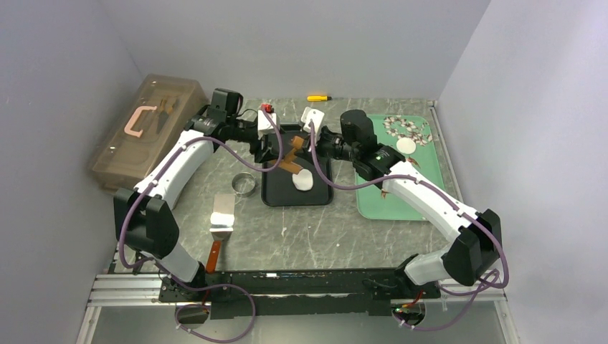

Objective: Roll out the dumpling wrappers from the dough

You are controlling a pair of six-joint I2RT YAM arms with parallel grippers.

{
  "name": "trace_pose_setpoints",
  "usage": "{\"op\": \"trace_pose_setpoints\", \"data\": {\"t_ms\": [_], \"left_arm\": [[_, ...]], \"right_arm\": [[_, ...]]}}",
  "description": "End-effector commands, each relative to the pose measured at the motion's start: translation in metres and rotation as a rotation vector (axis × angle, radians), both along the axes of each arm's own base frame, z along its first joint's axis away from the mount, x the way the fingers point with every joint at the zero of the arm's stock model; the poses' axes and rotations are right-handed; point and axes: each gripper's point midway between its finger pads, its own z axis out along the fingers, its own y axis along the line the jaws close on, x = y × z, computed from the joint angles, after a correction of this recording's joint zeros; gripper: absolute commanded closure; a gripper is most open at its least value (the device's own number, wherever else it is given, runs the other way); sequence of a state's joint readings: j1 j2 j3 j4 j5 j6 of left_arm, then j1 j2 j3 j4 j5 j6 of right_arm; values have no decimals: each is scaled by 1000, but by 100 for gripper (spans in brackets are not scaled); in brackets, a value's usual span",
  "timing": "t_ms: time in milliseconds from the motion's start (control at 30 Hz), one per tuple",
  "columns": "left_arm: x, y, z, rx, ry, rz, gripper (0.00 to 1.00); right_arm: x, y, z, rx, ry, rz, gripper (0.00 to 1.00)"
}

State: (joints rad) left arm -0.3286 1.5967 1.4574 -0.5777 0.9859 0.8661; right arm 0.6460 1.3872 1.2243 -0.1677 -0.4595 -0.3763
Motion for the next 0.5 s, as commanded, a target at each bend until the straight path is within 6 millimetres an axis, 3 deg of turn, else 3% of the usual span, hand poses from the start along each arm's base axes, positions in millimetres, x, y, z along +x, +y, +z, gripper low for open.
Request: {"op": "trace_pose_setpoints", "data": {"t_ms": [0, 133, 467], "left_arm": [[-16, -5, 1, -44, 30, -87, 18], [-30, -15, 1, -76, 59, -136, 17], [-14, -32, -3, -122, 109, -109, 22]], "right_arm": [[-8, 5, 58, 149, -117, 47, 100], [-3, 1, 61, 155, -139, 20, 100], [-9, 3, 70, 181, -132, 39, 100]]}}
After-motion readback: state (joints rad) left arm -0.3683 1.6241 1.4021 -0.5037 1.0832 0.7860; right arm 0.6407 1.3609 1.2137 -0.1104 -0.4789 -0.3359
